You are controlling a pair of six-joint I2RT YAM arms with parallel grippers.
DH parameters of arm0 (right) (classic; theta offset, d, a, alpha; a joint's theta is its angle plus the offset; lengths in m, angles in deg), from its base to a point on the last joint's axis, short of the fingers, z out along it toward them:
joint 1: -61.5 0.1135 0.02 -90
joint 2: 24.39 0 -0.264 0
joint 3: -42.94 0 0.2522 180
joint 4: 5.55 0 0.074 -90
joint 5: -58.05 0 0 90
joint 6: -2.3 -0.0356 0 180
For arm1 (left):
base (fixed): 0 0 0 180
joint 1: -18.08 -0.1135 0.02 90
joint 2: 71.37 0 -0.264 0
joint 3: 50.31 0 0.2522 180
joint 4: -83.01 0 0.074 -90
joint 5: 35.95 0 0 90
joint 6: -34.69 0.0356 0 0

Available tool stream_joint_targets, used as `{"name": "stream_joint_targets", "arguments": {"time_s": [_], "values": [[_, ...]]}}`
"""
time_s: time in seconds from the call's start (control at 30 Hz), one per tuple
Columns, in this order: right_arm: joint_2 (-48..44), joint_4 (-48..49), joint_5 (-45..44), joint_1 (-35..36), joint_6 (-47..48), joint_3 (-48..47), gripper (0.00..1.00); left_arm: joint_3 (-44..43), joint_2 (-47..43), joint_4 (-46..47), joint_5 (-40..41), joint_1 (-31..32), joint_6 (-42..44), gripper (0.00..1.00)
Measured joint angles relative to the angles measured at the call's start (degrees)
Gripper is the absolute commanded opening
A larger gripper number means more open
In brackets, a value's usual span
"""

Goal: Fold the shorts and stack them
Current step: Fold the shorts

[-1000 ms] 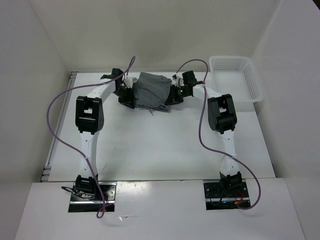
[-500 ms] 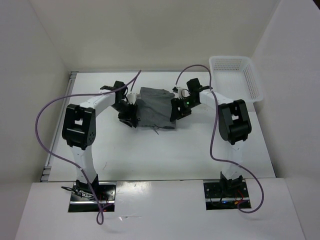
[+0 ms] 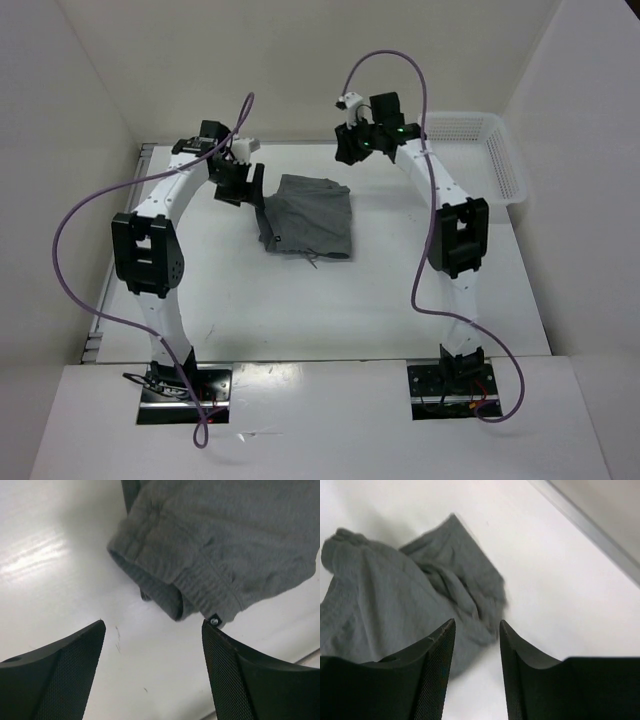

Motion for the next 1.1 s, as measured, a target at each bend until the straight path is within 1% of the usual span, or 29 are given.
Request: {"name": "stream_joint_targets", "arguments": {"time_s": [0.03, 0.07, 0.13, 0.23, 0.4, 0.57, 0.6, 0.7, 0.73, 0.8, 0.83, 0.9, 0.93, 0.97, 1.07, 1.1], "values": [[1.6, 0.8, -0.7, 1.1, 0.9, -2.8, 0.49, -1.2, 0.6, 0.8, 0.0, 0.1, 0.0, 0.85], [3.0, 1.1, -1.3, 2.2, 1.4, -4.7, 0.56, -2.3, 1.2, 1.4, -0.2, 0.2, 0.0, 0.85], [5.4, 1.5, -1.8, 4.8, 2.8, -6.7, 0.61, -3.9, 3.0, 1.8, -0.4, 0.3, 0.0, 0.86], [9.1, 1.3, -1.9, 8.3, 4.7, -7.0, 0.64, -5.3, 6.1, 2.1, -1.2, 0.6, 0.0, 0.86], [14.5, -0.6, -1.5, 11.2, 7.0, -7.1, 0.66, -8.0, 11.4, 1.7, -2.0, 1.2, 0.0, 0.86], [16.9, -0.8, -2.5, 11.9, 7.9, -7.8, 0.64, -9.9, 13.2, 1.4, -3.6, 1.9, 0.0, 0.86], [17.1, -0.7, -2.8, 12.0, 7.9, -8.0, 0.62, -10.5, 13.4, 1.4, -4.2, 1.9, 0.0, 0.86], [17.7, -0.5, -3.3, 12.2, 8.0, -8.8, 0.42, -12.4, 14.7, 1.4, -5.8, 2.0, 0.0, 0.86], [17.8, -0.5, -3.4, 12.2, 7.9, -8.9, 0.28, -13.2, 15.2, 1.3, -6.2, 2.2, 0.0, 0.83], [18.1, -0.3, -3.5, 12.3, 7.9, -9.2, 0.16, -14.6, 16.4, 1.2, -6.9, 2.4, -0.1, 0.79], [18.2, -0.3, -3.7, 12.4, 7.9, -9.3, 0.07, -15.1, 17.0, 1.1, -7.2, 2.4, -0.1, 0.76], [18.3, -0.4, -3.9, 12.4, 8.0, -9.3, 0.01, -16.2, 18.0, 0.8, -7.5, 2.7, -0.1, 0.63], [18.3, -0.4, -4.0, 12.4, 8.0, -9.3, 0.0, -16.6, 18.6, 0.7, -7.5, 3.0, -0.1, 0.57], [18.3, -0.4, -4.1, 12.4, 8.0, -9.3, 0.0, -17.1, 19.1, 0.5, -7.6, 3.3, 0.0, 0.47], [18.3, -0.5, -4.1, 12.4, 7.9, -9.5, 0.0, -18.8, 20.8, 0.3, -7.8, 4.3, 0.0, 0.33], [18.3, -0.6, -4.0, 12.4, 7.9, -9.7, 0.0, -19.6, 21.4, 0.1, -7.8, 4.6, 0.0, 0.25]]}}
